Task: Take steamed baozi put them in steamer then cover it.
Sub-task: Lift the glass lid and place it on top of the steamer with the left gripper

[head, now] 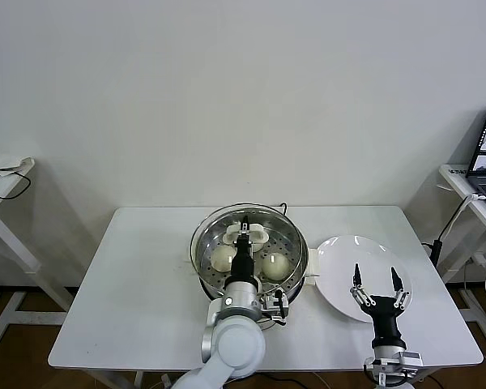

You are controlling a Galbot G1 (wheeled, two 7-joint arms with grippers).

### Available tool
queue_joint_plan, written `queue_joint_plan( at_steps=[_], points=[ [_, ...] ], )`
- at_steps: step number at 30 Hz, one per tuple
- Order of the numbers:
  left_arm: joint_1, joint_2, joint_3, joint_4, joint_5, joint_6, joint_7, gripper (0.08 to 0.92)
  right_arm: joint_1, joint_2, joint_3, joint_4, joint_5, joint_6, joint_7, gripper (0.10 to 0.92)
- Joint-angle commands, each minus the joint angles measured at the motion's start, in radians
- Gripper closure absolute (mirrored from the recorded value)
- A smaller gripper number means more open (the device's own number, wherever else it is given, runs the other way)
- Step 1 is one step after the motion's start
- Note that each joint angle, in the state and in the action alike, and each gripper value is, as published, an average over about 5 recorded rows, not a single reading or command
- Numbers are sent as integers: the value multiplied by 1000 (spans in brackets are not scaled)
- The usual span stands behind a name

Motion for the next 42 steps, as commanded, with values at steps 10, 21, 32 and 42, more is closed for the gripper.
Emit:
queue_joint_plan(
  at_steps=[10, 21, 32, 42],
  points=[
    [-2, -36, 15, 36, 19, -17, -8, 812, 5, -1, -2, -15, -7, 4, -3, 203],
    [-2, -41, 6, 60, 19, -26, -22, 812, 3, -5, 0, -17, -8, 6, -4, 203],
    [10, -34, -3, 63, 19, -31, -30, 812, 9, -5, -4, -22, -10, 5, -5, 203],
    [12, -33, -8, 71, 19, -36, -39, 812, 9, -6, -6, -23, -12, 6, -7, 203]
  ],
)
